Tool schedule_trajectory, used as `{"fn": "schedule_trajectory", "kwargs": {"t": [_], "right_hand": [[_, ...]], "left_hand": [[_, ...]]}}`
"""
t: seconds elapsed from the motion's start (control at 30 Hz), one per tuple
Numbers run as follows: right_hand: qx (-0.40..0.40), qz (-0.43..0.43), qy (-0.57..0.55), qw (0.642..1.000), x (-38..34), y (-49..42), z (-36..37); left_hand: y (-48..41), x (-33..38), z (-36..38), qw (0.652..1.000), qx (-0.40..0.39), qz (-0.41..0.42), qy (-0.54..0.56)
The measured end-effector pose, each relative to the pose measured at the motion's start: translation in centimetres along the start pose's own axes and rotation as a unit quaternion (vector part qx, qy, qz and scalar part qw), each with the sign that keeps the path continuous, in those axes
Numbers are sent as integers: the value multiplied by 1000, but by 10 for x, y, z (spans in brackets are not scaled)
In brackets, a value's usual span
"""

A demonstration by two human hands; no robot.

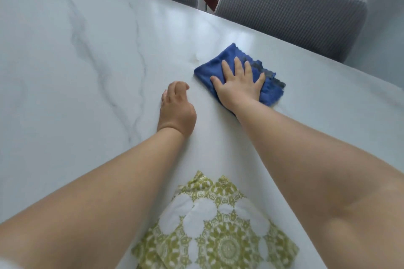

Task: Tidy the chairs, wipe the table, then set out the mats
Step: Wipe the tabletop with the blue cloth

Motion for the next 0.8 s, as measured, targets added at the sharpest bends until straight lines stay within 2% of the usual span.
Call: {"fn": "schedule_trajectory", "kwargs": {"t": [0.17, 0.37, 0.43, 0.6, 0.7, 0.8], "right_hand": [[-20, 1, 12, 1000, -16, 55, 9], [-30, 16, 21, 999, -64, 94, 17], [-28, 24, 20, 999, -75, 102, 19], [-24, 66, 28, 997, -110, 111, 24], [-20, 76, 35, 996, -110, 104, 23], [-20, 78, 38, 996, -107, 81, 18]], "left_hand": [[-1, -5, -15, 990, -32, -34, 130], [-12, -22, -35, 947, -115, -74, 290], [-18, -33, -46, 953, -127, -71, 267], [-48, -73, -85, 978, -151, 85, 113], [-76, -93, -86, 972, -189, 138, -4], [-85, -105, -75, 952, -205, 203, -105]]}}
Point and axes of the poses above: each hand's wrist, its own y-axis away from the middle knuckle, its own z-axis out of the palm, x = y × z, the point moved 2 cm from there along -y, towards the middle knuckle, and after that the axes turned 4 degrees about x, right-handed, at the moved point
